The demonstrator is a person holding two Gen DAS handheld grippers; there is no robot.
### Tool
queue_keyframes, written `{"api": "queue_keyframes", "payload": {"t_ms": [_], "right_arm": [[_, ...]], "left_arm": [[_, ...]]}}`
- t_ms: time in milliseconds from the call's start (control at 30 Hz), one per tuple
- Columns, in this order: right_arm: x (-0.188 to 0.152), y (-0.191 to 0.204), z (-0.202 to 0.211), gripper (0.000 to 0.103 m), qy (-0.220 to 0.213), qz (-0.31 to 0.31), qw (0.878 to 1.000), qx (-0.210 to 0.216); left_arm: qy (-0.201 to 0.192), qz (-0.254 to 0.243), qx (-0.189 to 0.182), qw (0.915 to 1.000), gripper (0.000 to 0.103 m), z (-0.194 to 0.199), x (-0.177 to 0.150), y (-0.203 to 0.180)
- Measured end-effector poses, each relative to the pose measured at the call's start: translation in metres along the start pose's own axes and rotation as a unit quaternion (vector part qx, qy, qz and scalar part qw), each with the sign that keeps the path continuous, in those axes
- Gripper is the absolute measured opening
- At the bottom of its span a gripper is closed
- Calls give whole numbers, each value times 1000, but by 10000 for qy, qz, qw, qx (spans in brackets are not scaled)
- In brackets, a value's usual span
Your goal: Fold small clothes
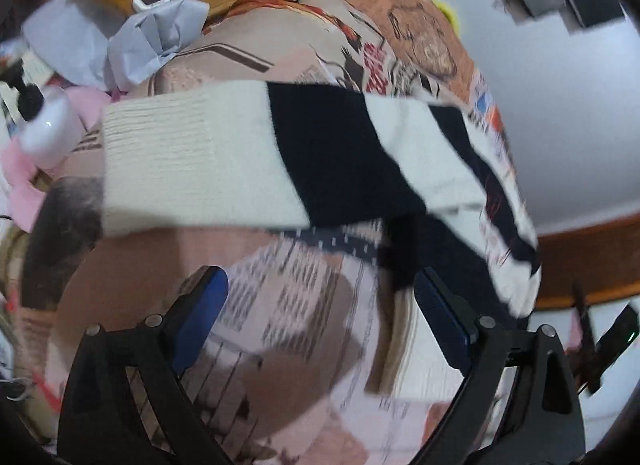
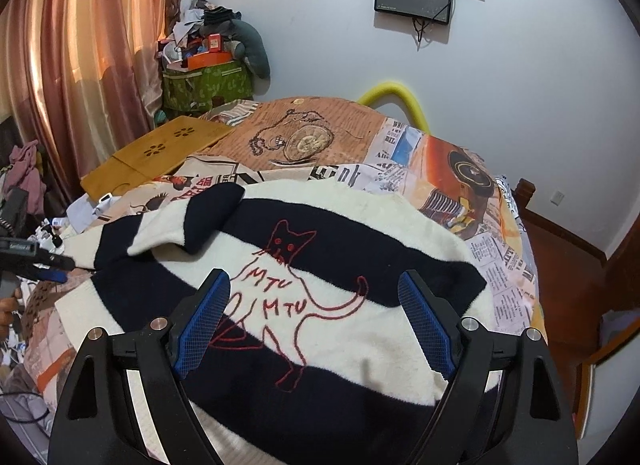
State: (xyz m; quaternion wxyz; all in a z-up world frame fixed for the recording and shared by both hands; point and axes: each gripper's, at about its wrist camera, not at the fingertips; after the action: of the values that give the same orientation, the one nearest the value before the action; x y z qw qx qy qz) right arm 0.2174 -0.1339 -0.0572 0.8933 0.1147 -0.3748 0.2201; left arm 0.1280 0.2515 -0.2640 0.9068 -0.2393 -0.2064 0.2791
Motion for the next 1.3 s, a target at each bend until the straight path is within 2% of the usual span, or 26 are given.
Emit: {"api": "queue_keyframes", "payload": {"t_ms": [100,167,200,267,333,367,467,533,667,767,933,1000,1133,1300], "right_arm": [[-1,1,-1,84,34,-11,10000,-26],[-3,1,-1,84,59,-17,10000,-40],[-4,1,-2,84,70,-24,10000,-43],[-6,0,-3,84,113,-25,9999,-68],[-8,-3,-5,84,155,-4,9998,-149],[-9,-5,-6,84,162,-5,9997,-192],[-12,-11,-7,84,181,-51,9996,-221],[-13,-16,-7,84,191,-85,9995,-236],[-13,-25,-11,84,195,-92,9992,-323],[-11,-34,-15,84,204,-212,9992,-288],[-9,-46,-17,84,108,-444,9988,-146],[-8,-50,-16,84,58,-502,9986,-124],[-5,-62,-16,84,3,-599,9981,-125],[-3,-85,-15,84,-18,-767,9970,-126]], "left_arm": [[-153,333,-11,9993,85,-11,11,12],[-278,432,159,9986,73,-16,20,18],[-381,434,361,9977,67,-18,25,19],[-558,312,1055,9924,42,-20,35,17],[-586,204,1565,9857,26,-25,46,14],[-616,183,1677,9837,19,-25,51,13],[-730,183,1810,9806,7,-20,63,11],[-872,189,1759,9804,7,-10,70,4],[-1371,-287,1705,9754,6,21,96,-41],[-1768,-777,1545,9689,6,48,119,-95],[-2253,-1797,1088,9514,6,75,147,-210],[-2276,-2161,774,9463,6,74,148,-257],[-2120,-2797,317,9359,6,52,136,-326],[-1527,-3409,-3,9276,6,-8,107,-381]]}}
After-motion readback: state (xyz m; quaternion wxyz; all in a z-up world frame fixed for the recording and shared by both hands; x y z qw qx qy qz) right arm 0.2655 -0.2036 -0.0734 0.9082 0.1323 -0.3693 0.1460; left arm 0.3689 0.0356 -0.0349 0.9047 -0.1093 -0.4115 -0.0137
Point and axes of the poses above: each gripper's, at about its wrist camera, not at the fingertips, and z roughly against the way its jaws point, y to its left, x to its top, and after that the axes turned 6 degrees about -z, right-handed
